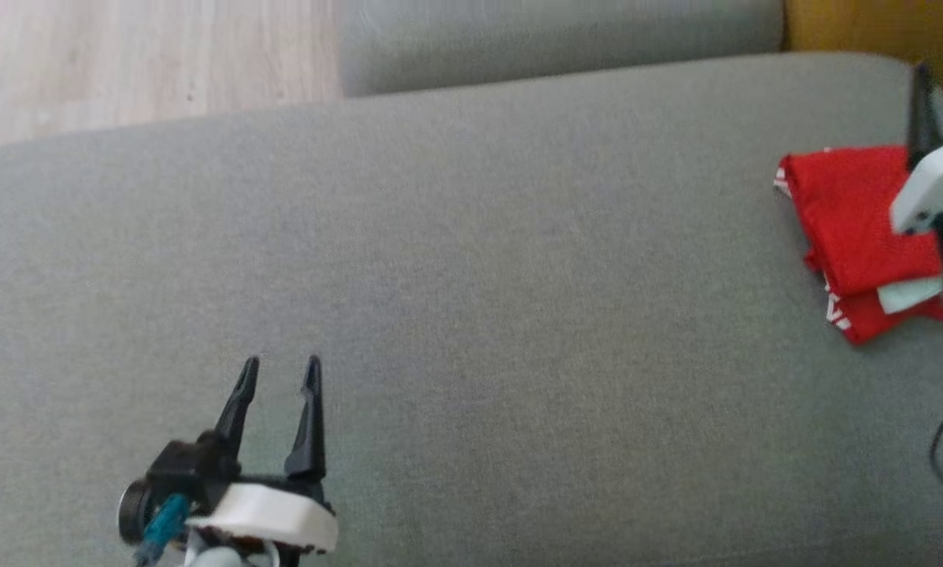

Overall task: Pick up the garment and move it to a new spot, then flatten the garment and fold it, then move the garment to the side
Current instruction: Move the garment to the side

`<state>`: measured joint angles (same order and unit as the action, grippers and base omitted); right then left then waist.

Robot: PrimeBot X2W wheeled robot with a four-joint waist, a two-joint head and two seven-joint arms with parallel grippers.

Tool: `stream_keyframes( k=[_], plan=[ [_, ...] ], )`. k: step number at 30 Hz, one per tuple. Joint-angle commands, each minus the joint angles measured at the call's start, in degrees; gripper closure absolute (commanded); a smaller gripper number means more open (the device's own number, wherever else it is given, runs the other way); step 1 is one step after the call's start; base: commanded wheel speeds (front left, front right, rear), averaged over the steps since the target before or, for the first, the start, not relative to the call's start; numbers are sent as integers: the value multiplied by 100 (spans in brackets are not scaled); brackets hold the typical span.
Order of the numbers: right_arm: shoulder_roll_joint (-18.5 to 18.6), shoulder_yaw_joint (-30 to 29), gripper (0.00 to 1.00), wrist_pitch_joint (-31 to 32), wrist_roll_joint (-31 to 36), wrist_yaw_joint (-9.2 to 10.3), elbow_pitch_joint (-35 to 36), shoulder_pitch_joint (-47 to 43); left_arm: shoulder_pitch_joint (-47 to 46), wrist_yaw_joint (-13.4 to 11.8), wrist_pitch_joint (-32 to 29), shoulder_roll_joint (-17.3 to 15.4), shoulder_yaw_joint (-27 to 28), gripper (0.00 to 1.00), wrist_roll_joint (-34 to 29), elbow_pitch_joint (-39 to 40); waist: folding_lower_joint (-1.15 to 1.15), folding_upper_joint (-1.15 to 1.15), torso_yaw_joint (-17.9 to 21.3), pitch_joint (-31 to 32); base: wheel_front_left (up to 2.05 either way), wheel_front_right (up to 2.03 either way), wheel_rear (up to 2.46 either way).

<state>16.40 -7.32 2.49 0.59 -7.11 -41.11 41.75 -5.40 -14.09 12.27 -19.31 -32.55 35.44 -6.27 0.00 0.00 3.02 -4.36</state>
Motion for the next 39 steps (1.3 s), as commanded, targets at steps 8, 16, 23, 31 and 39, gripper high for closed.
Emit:
stream_keyframes(
  k=[8, 16, 23, 31, 39],
  plan=[
    [-566, 502, 0, -201, -665, -37, 1206, -1154, 196, -113, 146, -148, 524, 0, 239, -24, 0, 0, -357, 761, 0, 0, 0],
    [-1201, 523, 0, -306, -632, -37, 2489, -2766, 510, -69, 168, -221, 685, 0, 459, -155, 0, 0, -694, 1002, 0, 0, 0],
    [-1348, 612, 0, -575, -808, -37, 3151, -4031, 659, 24, 138, -227, 618, 0, 547, -191, 0, 0, -866, 1083, 0, 0, 0],
    [-1351, 723, 0, -776, -933, -37, 3488, -4728, 710, 65, 137, -135, 496, 0, 558, -233, 0, 0, -859, 1176, 0, 0, 0],
    [-1351, 845, 0, -838, -945, -37, 3556, -5063, 717, 65, 112, -146, 398, 0, 511, -317, 0, 0, -771, 1227, 0, 0, 0]
  ],
)
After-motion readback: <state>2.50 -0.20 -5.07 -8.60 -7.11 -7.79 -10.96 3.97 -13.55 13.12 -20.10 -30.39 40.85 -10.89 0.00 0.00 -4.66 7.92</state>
